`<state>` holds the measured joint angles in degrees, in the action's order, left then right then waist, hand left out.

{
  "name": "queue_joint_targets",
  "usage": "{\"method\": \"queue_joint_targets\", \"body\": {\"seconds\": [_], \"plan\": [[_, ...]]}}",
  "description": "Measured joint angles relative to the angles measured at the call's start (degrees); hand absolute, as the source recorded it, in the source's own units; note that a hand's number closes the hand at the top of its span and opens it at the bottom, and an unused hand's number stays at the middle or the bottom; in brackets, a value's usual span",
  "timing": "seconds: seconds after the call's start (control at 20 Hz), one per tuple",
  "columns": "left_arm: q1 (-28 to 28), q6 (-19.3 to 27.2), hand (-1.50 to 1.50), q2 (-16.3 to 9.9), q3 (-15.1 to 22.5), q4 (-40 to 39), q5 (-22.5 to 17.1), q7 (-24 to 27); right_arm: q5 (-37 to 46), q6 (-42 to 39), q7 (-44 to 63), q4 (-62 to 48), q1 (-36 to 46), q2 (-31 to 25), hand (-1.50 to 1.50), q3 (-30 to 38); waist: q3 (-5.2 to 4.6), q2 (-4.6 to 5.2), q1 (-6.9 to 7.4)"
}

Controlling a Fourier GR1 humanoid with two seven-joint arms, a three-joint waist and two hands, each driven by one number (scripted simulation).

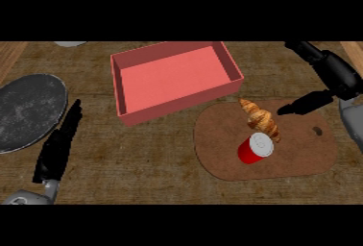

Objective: Pick the croissant from the cutting board and place it in the cardboard box

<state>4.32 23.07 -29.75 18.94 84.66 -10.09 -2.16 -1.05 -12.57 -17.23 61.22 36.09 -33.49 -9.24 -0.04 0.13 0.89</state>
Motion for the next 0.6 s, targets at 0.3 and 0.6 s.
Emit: {"method": "queue_joint_targets", "body": {"seconds": [0.3, 0.6], "plan": [[-1.25, -0.59, 0.0, -0.27, -0.3, 1.26, -0.11, -0.27, 8.0, -11.52, 5.31, 1.09, 4.77, -8.24, -1.5, -8.08, -0.07, -0.2, 0.28], [-1.76, -1.29, 0.0, -0.13, -1.62, 1.18, 0.18, -0.46, 11.91, -20.89, 12.57, 4.38, 7.36, -8.15, -1.5, -13.5, -0.04, -0.23, -0.27]]}}
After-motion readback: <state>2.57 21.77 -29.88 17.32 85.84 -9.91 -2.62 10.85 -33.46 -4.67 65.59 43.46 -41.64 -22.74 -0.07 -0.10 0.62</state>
